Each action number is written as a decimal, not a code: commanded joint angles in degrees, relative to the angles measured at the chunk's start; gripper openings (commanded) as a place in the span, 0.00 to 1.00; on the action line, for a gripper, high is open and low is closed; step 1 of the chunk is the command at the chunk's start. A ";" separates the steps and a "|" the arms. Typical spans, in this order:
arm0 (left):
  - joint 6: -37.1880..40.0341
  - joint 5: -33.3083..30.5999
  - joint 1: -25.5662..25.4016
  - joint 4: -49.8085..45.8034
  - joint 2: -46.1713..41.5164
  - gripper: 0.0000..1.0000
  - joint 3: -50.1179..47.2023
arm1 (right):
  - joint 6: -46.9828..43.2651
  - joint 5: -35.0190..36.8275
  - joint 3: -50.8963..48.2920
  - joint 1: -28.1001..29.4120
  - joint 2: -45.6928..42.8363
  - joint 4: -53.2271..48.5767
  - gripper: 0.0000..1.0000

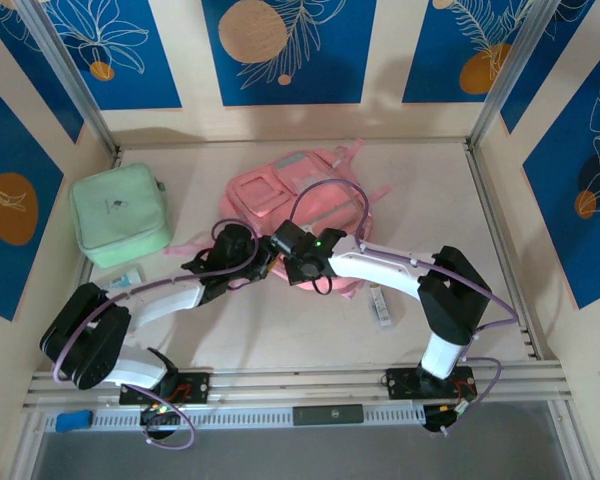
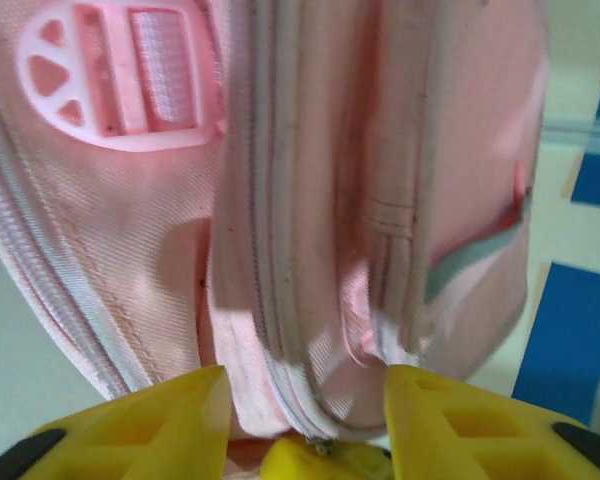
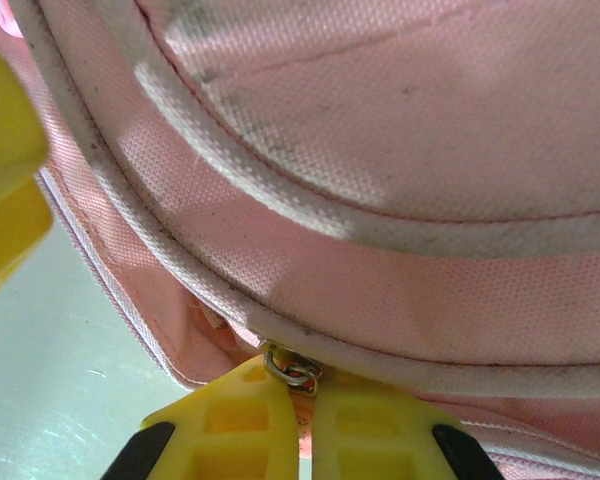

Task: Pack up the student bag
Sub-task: Zip the student bag at the center of the table.

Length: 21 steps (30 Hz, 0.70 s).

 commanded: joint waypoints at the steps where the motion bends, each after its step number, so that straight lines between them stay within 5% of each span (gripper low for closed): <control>1: -5.07 -7.11 -2.12 1.48 2.55 0.38 0.92 | 0.49 0.92 0.72 0.38 -2.03 -1.25 0.01; 9: -7.17 -14.62 -3.55 4.10 5.83 0.11 0.29 | -0.38 2.37 2.29 0.48 -0.97 -2.64 0.02; 13: -4.36 -15.27 -0.24 -3.27 1.53 0.00 0.02 | -0.73 6.78 2.13 0.32 -1.84 -7.17 0.02; 21: 15.19 0.05 16.57 -20.70 -4.34 0.00 5.50 | -5.03 10.58 -2.21 -6.28 -6.13 -10.47 0.02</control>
